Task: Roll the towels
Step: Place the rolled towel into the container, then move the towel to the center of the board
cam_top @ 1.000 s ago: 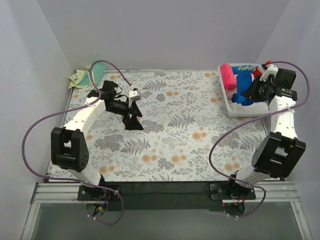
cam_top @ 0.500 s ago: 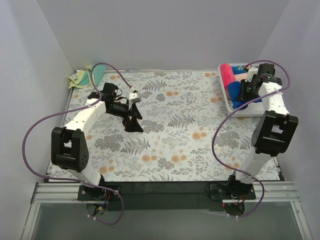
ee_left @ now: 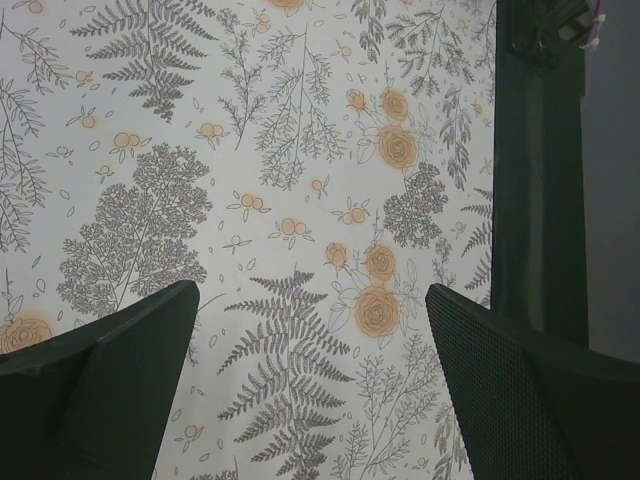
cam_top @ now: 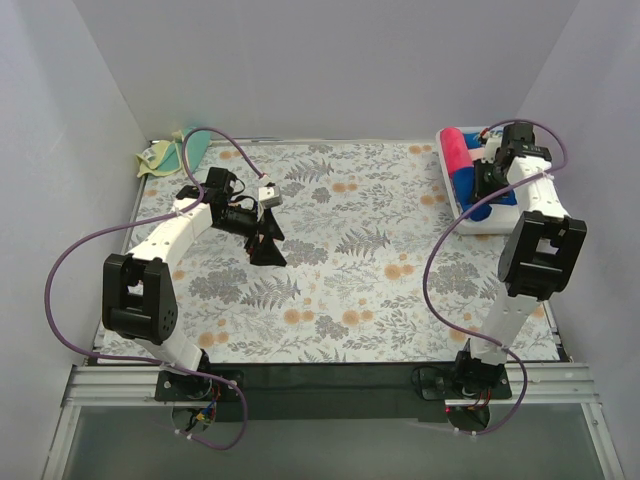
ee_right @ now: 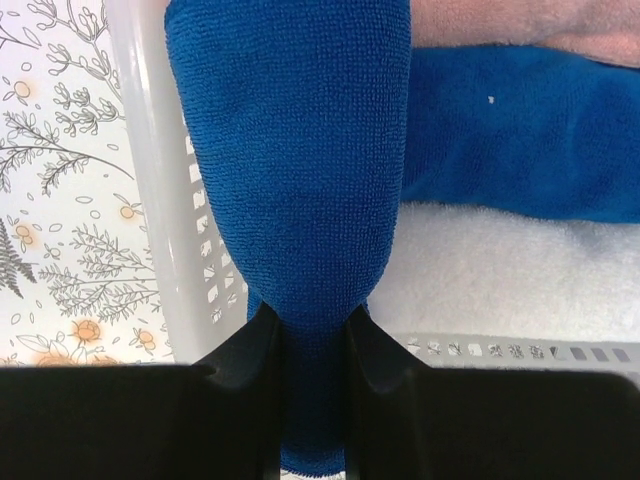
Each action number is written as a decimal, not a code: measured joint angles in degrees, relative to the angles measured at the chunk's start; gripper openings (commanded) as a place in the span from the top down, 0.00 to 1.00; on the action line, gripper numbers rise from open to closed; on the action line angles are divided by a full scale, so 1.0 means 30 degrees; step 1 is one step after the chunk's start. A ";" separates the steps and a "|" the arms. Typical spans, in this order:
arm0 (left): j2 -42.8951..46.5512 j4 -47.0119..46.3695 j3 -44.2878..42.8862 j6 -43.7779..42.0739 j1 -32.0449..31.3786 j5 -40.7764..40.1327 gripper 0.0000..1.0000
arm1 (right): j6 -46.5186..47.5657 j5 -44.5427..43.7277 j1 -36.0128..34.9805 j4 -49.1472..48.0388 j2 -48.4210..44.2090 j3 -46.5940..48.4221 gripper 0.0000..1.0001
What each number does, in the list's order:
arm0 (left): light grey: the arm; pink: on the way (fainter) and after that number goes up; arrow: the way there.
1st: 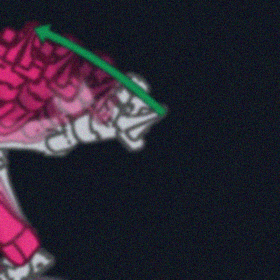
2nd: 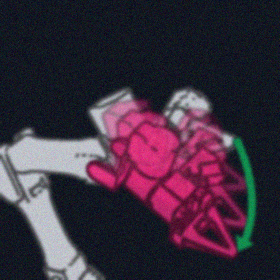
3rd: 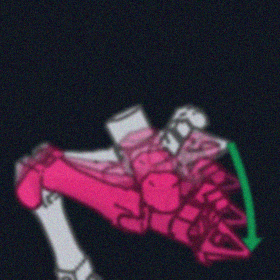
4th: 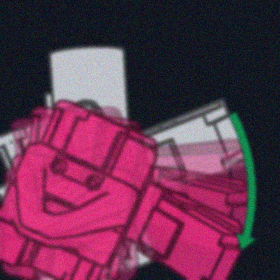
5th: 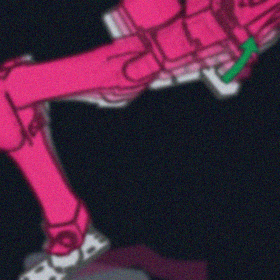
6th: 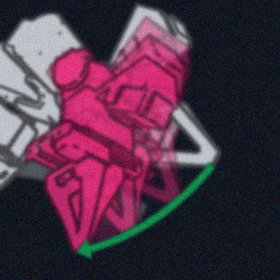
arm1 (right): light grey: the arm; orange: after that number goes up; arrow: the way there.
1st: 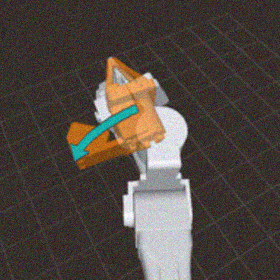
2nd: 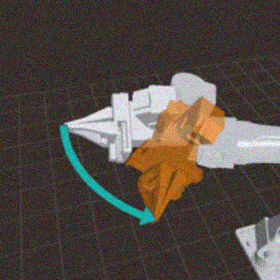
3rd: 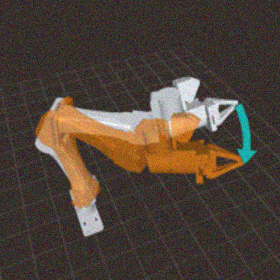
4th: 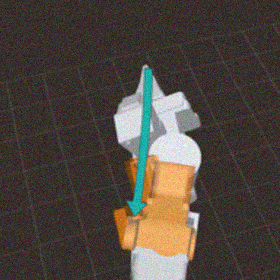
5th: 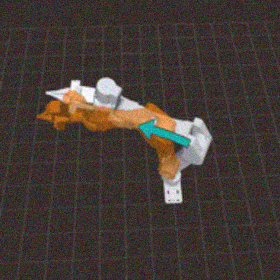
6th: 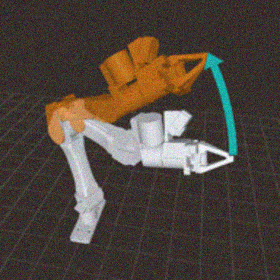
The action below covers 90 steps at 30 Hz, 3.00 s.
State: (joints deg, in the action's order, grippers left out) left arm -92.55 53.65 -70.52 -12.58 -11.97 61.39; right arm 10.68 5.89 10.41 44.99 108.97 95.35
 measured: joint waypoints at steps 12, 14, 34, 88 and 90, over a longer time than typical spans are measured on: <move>0.0029 -0.0095 0.0248 0.0036 0.0000 0.0022 0.07 | -0.0517 0.0204 -0.0750 0.0044 0.1027 0.0291 0.96; 0.0058 -0.0117 0.0262 0.0168 0.0007 -0.0066 0.07 | -0.0517 0.0095 -0.0860 -0.0058 0.1020 0.0051 0.87; 0.1246 -0.1596 -0.0146 0.2798 0.1698 -0.1173 0.02 | 0.0328 -0.0124 -0.0984 0.0634 -0.3563 -0.0794 0.02; -1.4928 -1.0936 -1.2939 0.7817 0.7191 -0.7344 1.00 | 0.3351 0.5319 -0.3475 -0.1341 -0.8204 -0.5457 0.07; -1.2619 -1.0367 -1.0688 0.7883 0.5989 -0.6717 1.00 | 0.3453 0.5683 -0.3483 -0.1056 -0.8204 -0.5457 0.07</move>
State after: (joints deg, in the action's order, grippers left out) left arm -130.41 22.55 -102.59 11.07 6.00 41.23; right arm 21.04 22.94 -0.03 41.82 84.36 78.98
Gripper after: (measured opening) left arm 0.024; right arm 0.936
